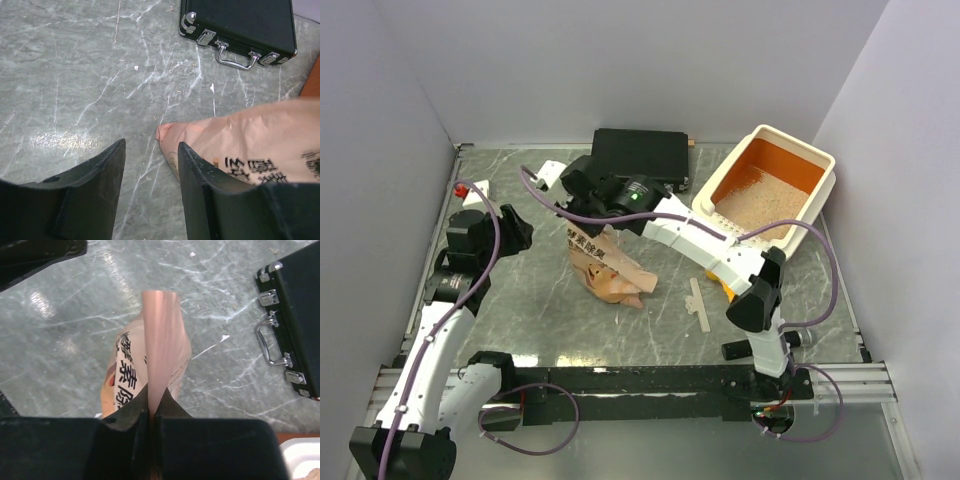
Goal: Fill the litter box with clean litter
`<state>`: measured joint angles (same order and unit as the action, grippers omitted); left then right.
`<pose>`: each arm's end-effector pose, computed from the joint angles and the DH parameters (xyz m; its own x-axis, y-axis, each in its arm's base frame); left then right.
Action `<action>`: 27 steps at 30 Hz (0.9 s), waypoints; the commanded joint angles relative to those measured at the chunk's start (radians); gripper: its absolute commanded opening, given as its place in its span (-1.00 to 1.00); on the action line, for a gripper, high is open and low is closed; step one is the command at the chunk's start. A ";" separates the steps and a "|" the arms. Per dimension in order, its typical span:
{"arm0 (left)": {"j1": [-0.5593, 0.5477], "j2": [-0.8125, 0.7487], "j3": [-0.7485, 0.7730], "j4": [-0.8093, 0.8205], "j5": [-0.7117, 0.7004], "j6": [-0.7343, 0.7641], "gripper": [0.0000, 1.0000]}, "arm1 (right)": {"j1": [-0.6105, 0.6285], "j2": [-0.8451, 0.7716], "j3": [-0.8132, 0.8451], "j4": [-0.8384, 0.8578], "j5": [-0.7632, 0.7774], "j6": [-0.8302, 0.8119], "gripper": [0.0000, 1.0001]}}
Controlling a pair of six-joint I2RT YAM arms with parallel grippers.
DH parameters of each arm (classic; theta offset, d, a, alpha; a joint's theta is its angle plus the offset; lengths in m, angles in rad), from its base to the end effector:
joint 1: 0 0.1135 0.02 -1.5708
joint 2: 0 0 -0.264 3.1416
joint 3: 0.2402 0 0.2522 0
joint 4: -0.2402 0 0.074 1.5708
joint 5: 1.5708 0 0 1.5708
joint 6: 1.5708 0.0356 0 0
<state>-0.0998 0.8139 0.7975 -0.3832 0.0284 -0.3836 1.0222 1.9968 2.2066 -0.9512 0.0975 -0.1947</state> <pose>0.1846 -0.0195 0.3188 -0.4060 -0.3353 -0.8501 -0.0284 0.9344 -0.3550 0.2308 0.3710 0.3897 -0.1885 -0.6776 -0.7109 -0.8646 0.4578 -0.2072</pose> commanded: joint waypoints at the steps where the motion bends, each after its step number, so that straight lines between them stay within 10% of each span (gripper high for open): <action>1: -0.001 -0.015 -0.007 0.023 -0.016 -0.014 0.02 | 0.006 -0.121 0.025 0.088 -0.055 0.034 -0.36; 3: -0.003 -0.016 -0.007 0.023 -0.019 -0.012 0.03 | 0.004 -0.173 0.012 0.085 -0.018 0.040 -0.02; 12: -0.003 -0.015 -0.012 0.023 -0.021 -0.014 0.02 | -0.180 -0.697 -0.624 0.265 0.064 0.172 0.21; 19: -0.005 -0.012 -0.007 0.021 -0.012 -0.015 0.02 | -0.394 -0.845 -1.057 0.417 -0.222 0.279 0.31; 27: -0.005 -0.016 -0.012 0.023 -0.002 -0.011 0.04 | -0.505 -0.756 -1.182 0.669 -0.617 0.321 0.47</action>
<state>-0.1017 0.8131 0.7891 -0.3832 0.0212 -0.3870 0.5617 1.2198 1.0168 -0.4805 -0.2485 0.0875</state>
